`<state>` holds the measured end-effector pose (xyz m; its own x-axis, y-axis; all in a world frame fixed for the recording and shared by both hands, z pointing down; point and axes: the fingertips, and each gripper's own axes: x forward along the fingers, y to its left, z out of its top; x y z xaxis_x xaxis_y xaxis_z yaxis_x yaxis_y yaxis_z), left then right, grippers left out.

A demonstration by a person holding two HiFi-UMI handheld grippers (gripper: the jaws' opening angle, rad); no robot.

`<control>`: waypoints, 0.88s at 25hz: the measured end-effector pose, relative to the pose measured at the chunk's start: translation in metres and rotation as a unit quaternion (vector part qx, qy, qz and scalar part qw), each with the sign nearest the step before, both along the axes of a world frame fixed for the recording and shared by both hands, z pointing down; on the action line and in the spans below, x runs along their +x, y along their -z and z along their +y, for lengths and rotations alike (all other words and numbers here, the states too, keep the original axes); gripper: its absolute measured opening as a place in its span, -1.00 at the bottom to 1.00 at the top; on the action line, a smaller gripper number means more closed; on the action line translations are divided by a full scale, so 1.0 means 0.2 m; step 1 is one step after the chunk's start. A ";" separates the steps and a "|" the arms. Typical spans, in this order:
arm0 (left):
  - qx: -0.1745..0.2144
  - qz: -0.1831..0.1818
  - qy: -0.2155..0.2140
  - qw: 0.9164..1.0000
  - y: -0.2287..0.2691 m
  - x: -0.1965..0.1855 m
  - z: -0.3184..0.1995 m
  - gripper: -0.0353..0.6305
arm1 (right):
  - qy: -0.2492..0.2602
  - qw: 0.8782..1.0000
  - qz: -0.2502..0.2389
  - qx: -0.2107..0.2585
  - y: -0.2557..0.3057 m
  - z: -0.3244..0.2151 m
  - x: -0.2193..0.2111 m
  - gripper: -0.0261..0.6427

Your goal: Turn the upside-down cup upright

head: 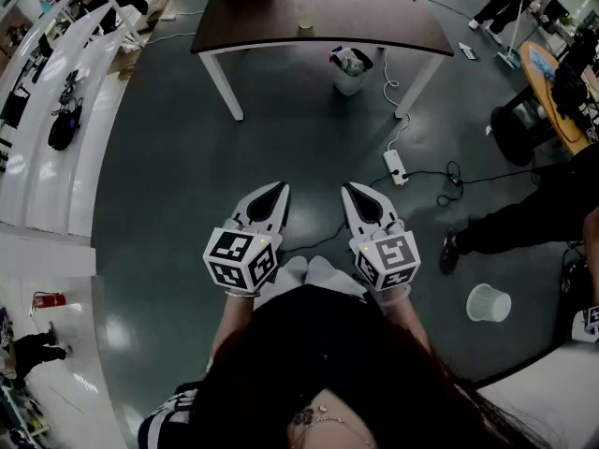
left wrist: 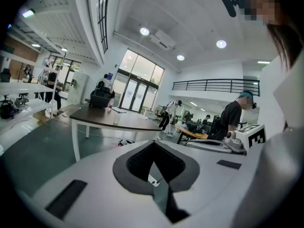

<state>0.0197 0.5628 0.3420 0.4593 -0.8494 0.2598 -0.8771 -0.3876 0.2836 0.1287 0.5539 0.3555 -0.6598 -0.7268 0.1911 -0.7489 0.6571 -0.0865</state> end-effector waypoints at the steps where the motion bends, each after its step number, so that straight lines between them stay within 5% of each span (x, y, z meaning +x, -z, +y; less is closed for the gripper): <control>1: -0.001 0.002 0.000 1.000 0.00 0.01 0.00 -0.88 | 0.001 1.000 0.000 0.000 0.01 0.00 0.01 -0.88; 22: -0.019 0.011 0.032 0.999 -0.06 0.02 -0.13 -0.88 | 0.033 0.999 -0.025 0.007 0.00 -0.17 0.04 -0.87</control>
<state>0.0246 0.5378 0.3538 0.4106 -0.8666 0.2834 -0.8933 -0.3200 0.3158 0.1360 0.5197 0.3550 -0.7153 -0.6832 0.1470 -0.6983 0.7069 -0.1124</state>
